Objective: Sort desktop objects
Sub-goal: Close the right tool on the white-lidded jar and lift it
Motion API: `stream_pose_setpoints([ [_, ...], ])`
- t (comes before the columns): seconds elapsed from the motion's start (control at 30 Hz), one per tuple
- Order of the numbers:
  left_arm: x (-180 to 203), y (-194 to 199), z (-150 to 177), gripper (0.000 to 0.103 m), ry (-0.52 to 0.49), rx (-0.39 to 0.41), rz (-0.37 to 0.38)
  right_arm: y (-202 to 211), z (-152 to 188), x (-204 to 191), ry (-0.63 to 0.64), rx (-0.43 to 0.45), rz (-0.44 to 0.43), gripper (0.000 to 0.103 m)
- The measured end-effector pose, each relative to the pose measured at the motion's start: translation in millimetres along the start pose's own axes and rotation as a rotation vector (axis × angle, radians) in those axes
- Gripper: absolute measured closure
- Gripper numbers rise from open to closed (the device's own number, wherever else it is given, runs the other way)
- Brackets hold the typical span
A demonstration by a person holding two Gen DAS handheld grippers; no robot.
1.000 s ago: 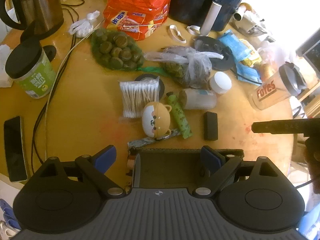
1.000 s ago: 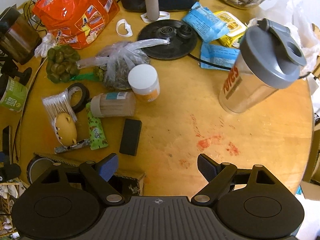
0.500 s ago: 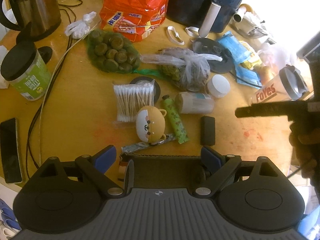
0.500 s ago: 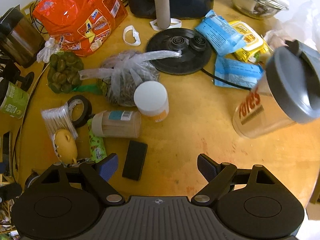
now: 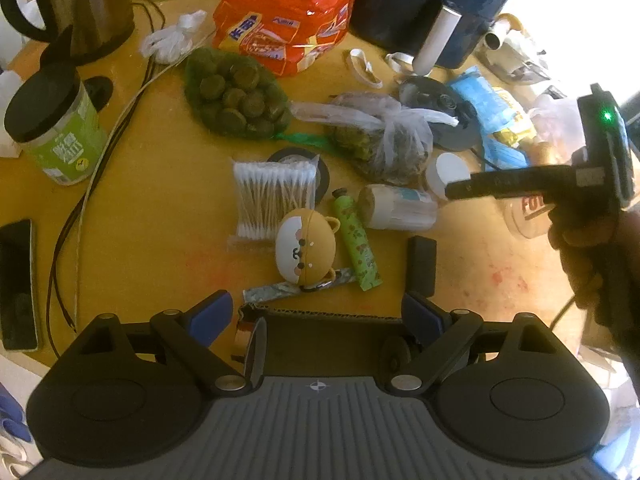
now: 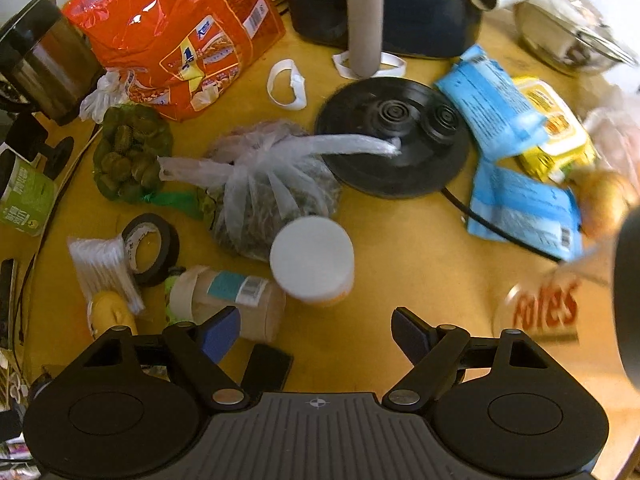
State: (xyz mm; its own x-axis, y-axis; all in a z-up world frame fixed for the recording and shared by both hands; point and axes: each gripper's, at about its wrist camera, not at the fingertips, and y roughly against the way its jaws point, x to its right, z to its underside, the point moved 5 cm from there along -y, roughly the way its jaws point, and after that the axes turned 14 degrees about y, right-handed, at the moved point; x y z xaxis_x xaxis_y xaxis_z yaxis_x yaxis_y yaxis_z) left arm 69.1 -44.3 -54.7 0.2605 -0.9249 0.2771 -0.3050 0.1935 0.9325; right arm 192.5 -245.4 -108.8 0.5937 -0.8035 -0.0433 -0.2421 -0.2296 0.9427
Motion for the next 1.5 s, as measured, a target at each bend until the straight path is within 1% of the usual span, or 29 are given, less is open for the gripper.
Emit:
stream_pose_setpoints([
  [0.13, -2, -5, 2, 0.01, 0.017, -0.023, -0.004, -13, -11, 2, 0.017, 0.003, 0.007, 0.02],
  [0.4, -1, -8, -1, 0.01, 0.038, -0.026, -0.003, -39, -22, 4, 0.031, -0.018, 0.015, 0.028],
  [0.53, 1, -8, -3, 0.01, 0.043, -0.024, 0.0, -48, -26, 2, 0.042, -0.027, 0.016, 0.044],
  [0.73, 8, -7, -7, 0.01, 0.031, -0.012, 0.01, -49, -26, 1, 0.036, -0.04, 0.037, 0.045],
  [1.03, 20, 3, -8, 0.011, -0.009, 0.025, 0.042, -23, -15, 12, -0.002, -0.017, 0.068, 0.046],
  [1.13, 21, 8, -8, 0.014, -0.008, 0.051, 0.054, -13, -10, 15, -0.012, -0.009, 0.081, 0.046],
  [1.23, 23, 9, -7, 0.014, -0.007, 0.064, 0.053, -2, -5, 19, -0.022, -0.001, 0.093, 0.046],
  [1.37, 25, 7, -6, 0.014, 0.009, 0.045, 0.079, 14, 9, 18, -0.042, 0.017, 0.076, 0.046],
  [1.5, 33, 5, -6, 0.014, -0.02, 0.053, 0.092, 30, 25, 13, -0.055, 0.029, 0.062, 0.045],
])
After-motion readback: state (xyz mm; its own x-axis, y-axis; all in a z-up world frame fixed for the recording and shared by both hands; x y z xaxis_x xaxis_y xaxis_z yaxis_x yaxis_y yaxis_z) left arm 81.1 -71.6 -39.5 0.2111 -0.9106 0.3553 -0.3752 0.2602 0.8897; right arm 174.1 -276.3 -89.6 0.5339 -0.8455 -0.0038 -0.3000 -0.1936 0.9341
